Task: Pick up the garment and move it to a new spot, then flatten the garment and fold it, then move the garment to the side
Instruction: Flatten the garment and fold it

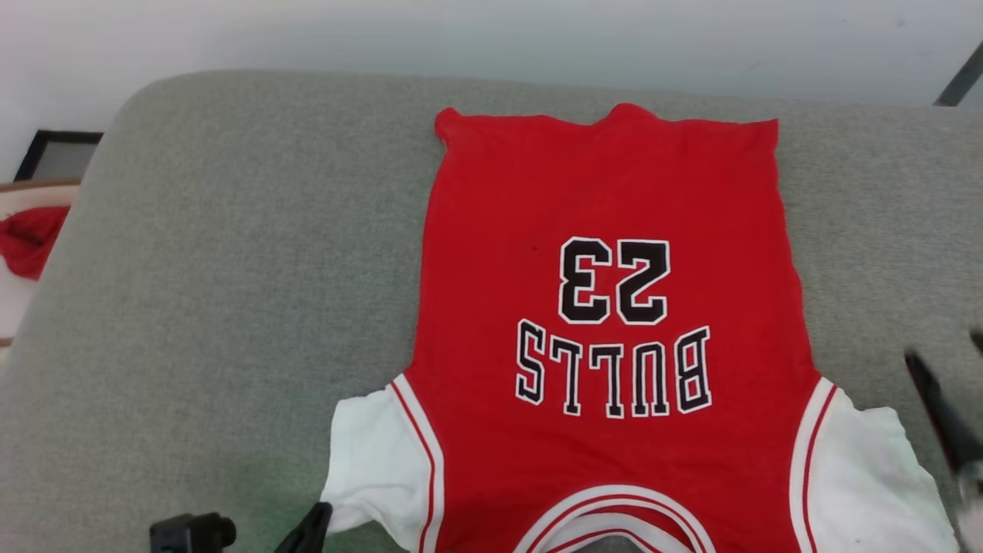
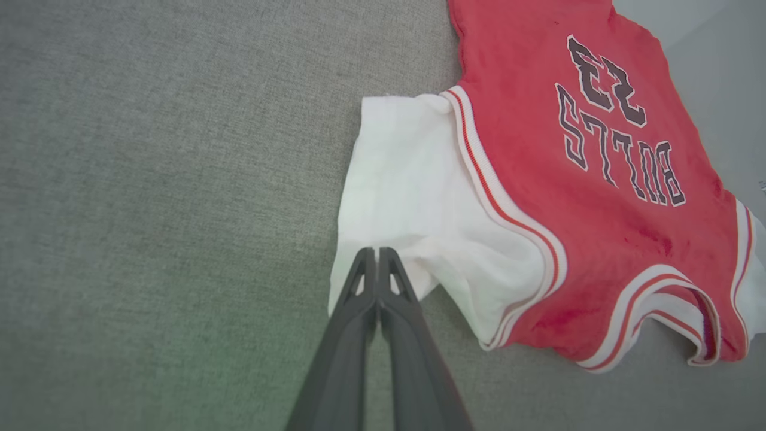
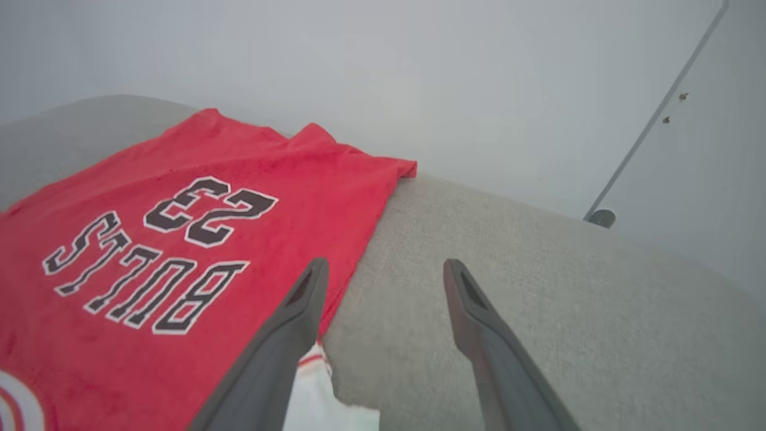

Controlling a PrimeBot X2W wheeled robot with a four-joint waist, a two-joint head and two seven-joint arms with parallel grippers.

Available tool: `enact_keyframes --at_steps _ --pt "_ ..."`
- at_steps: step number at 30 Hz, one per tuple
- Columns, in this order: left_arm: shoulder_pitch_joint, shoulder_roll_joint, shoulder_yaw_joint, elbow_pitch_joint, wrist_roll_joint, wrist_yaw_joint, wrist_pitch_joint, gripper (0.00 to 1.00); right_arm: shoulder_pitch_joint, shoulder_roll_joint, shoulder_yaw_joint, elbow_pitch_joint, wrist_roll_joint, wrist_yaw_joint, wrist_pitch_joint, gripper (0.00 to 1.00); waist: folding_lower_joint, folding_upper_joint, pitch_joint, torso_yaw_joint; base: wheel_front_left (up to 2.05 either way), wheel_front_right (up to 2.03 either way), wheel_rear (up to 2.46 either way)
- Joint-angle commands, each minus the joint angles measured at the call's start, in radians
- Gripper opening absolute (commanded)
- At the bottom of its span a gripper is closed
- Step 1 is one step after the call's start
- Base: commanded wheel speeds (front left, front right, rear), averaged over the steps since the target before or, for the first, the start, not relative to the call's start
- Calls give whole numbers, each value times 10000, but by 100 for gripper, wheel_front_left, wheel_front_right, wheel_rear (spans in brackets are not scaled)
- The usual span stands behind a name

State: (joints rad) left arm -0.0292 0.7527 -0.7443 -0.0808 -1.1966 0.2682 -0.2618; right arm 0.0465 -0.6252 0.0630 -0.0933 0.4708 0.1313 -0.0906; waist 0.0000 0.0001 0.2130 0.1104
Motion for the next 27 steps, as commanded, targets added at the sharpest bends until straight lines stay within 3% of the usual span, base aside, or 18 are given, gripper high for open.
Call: enact_keyframes --at_steps 1,7,14,20,27 --pt "-151 -69 -16 26 90 -51 -28 0 -507 -62 107 38 195 -10 211 100 0 -1 93 114 0 0 0" --pt "-887 -485 -415 147 541 -264 297 0 -3786 -189 1054 1328 1227 -6 2351 100 0 -1 371 783 0 0 0" --pt "-1880 -1142 -848 491 1061 -615 544 0 -6849 -227 2024 3855 1872 -12 4535 100 0 -1 929 1710 0 0 0" --pt "-2487 -1715 -1123 948 1338 -956 592 0 -8748 -245 2426 5974 1733 -9 6182 100 0 -1 1494 2306 0 0 0" --pt "-3002 -2275 -1325 1455 1469 -1374 564 0 -10242 -112 2216 8019 1319 -9 7376 100 0 -1 2125 2848 0 0 0"
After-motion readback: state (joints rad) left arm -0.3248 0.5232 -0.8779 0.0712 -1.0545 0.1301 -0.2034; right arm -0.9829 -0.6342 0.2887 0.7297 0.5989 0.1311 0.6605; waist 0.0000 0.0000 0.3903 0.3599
